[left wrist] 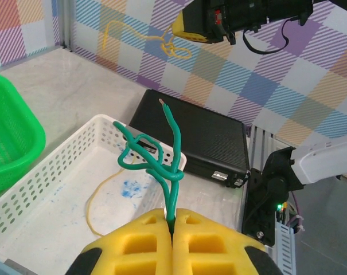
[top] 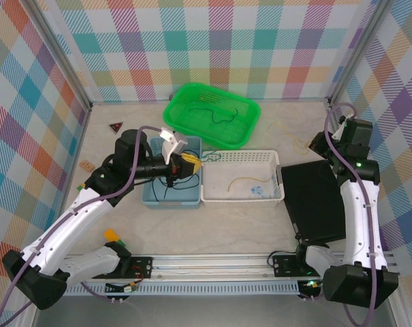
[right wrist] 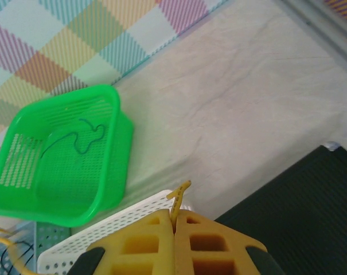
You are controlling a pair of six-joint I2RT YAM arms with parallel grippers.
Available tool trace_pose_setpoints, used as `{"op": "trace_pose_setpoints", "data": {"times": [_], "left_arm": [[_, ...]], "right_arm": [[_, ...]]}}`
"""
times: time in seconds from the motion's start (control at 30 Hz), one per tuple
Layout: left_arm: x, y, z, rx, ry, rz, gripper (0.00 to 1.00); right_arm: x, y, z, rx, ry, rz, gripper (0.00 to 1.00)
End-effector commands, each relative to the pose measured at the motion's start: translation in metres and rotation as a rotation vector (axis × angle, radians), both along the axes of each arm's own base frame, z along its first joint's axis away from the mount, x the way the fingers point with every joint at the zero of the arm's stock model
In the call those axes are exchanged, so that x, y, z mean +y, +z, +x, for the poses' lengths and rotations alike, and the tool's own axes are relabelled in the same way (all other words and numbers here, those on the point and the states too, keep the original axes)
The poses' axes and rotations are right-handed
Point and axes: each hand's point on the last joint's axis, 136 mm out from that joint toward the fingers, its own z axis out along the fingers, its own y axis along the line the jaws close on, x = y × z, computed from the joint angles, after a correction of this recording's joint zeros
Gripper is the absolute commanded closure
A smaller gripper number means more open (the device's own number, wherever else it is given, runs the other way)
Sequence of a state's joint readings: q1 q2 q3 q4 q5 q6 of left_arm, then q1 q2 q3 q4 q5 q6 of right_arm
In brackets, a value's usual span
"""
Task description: Untangle the cables
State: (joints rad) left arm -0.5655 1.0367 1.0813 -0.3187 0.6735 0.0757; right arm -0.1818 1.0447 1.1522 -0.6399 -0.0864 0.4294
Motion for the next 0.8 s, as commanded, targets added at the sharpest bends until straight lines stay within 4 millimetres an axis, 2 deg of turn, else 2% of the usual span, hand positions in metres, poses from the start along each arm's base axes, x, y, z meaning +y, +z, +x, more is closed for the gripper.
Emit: {"op": "trace_pose_setpoints", "data": {"times": [0.0, 0.2, 0.47, 0.77], "left_arm": [[0.006, -0.009, -0.004, 0.019, -0.030, 0.006, 1.00], [0.004, -0.007, -0.004, 0.001, -0.066, 0.000, 1.00], [0.005, -0.010, -0.006, 0.005, -0.094, 0.012, 1.00], [-0.001, -0.007, -0.025, -0.082, -0.260, -0.002, 1.00]], "right_arm": [[-0.006, 0.004, -0.003, -0.007, -0.018, -0.003, 1.00], [0.017, 0.009, 0.004, -0.044, 0.144, 0.016, 1.00], [0.043, -0.006, -0.011, -0.094, 0.315, -0.046, 1.00], [0.110, 0.006, -0.026, -0.267, 0.665, -0.096, 1.00]]}}
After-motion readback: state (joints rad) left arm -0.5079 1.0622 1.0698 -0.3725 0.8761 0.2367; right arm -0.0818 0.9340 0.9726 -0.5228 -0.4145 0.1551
